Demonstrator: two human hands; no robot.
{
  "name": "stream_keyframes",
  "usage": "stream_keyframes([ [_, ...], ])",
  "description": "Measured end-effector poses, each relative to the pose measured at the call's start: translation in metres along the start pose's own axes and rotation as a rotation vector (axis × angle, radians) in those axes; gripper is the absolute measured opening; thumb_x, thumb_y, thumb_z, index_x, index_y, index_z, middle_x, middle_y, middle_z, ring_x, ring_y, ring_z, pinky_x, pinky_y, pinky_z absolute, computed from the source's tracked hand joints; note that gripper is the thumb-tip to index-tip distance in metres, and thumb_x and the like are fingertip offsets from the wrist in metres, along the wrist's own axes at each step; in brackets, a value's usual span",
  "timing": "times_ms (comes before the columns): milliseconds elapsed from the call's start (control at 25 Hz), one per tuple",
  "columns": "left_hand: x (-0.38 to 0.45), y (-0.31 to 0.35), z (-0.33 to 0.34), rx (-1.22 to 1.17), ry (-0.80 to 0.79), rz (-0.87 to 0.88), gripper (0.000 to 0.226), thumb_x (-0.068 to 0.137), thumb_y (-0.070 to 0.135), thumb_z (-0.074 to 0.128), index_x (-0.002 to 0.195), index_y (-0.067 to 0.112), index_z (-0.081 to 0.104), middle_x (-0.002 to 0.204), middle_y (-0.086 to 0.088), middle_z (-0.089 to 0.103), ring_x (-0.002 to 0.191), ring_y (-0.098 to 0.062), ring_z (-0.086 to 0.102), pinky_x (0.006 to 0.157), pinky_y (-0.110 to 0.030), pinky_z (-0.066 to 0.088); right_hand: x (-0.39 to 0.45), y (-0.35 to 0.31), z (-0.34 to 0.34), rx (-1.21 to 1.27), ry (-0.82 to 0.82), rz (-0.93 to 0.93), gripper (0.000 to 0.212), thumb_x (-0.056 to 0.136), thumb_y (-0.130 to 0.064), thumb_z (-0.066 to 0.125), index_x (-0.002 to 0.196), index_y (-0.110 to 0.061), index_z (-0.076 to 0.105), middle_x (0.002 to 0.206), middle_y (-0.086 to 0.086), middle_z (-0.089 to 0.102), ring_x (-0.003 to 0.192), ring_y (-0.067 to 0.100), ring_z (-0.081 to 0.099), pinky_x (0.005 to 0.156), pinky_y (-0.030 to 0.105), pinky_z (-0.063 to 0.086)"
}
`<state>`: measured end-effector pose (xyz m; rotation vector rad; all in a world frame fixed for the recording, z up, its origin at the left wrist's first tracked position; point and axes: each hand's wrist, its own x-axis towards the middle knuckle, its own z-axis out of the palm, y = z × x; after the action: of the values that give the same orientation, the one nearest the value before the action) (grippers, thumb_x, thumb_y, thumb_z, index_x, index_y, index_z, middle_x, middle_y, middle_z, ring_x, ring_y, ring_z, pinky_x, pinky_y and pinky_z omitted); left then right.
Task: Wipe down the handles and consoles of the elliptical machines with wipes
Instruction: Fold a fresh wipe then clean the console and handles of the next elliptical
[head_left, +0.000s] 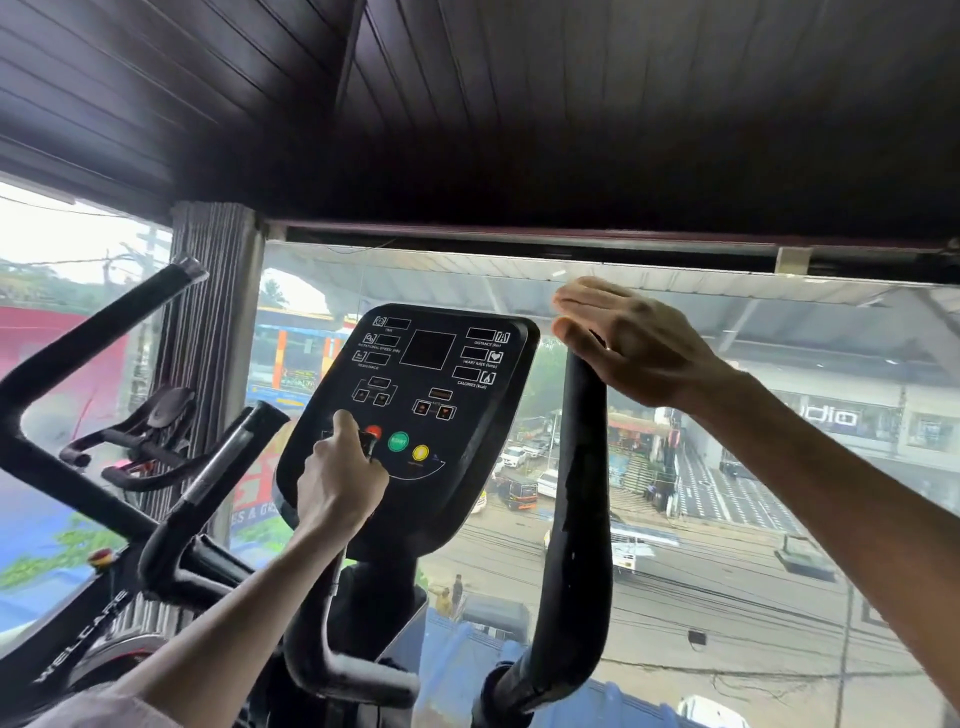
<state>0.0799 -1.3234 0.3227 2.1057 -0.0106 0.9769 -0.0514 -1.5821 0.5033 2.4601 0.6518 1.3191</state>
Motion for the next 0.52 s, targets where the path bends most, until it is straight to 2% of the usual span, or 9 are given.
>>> stream_keyframes([
  [80,-0.001,0.000,0.000,0.006,-0.010,0.002,0.030,0.077,0.004,0.055,0.093,0.020,0.035,0.066,-0.002,0.051,0.061,-0.030,0.053,0.052,-0.033,0.040,0.002,-0.001,0.000,0.029,-0.002,0.043,0.078,0.096,-0.067,0.008,0.124,-0.018,0.063,0.136,-0.004,0.058,0.129,0.016,0.049,0.091,0.039,0.049],
  [200,-0.003,0.002,-0.003,0.011,-0.023,-0.008,0.029,0.080,0.005,0.054,0.093,0.020,0.033,0.069,-0.003,0.052,0.066,-0.032,0.054,0.056,-0.035,0.041,0.033,0.004,-0.002,0.076,-0.143,0.294,0.083,0.089,-0.078,0.007,0.094,-0.017,0.063,0.111,-0.007,0.064,0.103,0.020,0.058,0.087,0.038,0.046],
  [280,-0.005,0.003,-0.005,0.013,-0.022,0.006,0.029,0.080,0.006,0.054,0.093,0.019,0.032,0.069,-0.003,0.052,0.066,-0.032,0.054,0.056,-0.035,0.042,0.048,0.007,0.001,0.163,-0.165,0.446,0.095,0.080,-0.088,0.005,0.083,-0.014,0.065,0.100,-0.002,0.070,0.095,0.022,0.063,0.091,0.041,0.049],
  [320,-0.006,0.004,-0.005,0.015,-0.022,0.009,0.029,0.081,0.006,0.055,0.094,0.019,0.032,0.068,-0.002,0.051,0.065,-0.031,0.054,0.055,-0.034,0.042,0.050,0.008,0.005,0.196,-0.137,0.491,0.094,0.080,-0.087,0.006,0.079,-0.015,0.066,0.098,0.002,0.071,0.094,0.025,0.064,0.092,0.043,0.050],
  [400,-0.005,0.005,-0.006,0.024,-0.022,0.001,0.029,0.082,0.007,0.056,0.096,0.018,0.033,0.067,0.000,0.049,0.063,-0.030,0.053,0.054,-0.033,0.041,0.045,0.001,0.014,0.194,-0.013,0.526,0.075,0.092,-0.075,0.018,0.074,-0.016,0.061,0.094,0.009,0.070,0.093,0.029,0.063,0.088,0.040,0.050],
  [520,-0.005,0.005,-0.005,0.024,-0.010,0.006,0.029,0.082,0.007,0.056,0.098,0.016,0.034,0.066,0.000,0.049,0.062,-0.028,0.053,0.053,-0.033,0.040,0.029,-0.014,0.021,0.174,0.221,0.454,0.053,0.105,-0.051,0.030,0.078,-0.013,0.056,0.093,0.012,0.064,0.089,0.028,0.058,0.076,0.034,0.039],
])
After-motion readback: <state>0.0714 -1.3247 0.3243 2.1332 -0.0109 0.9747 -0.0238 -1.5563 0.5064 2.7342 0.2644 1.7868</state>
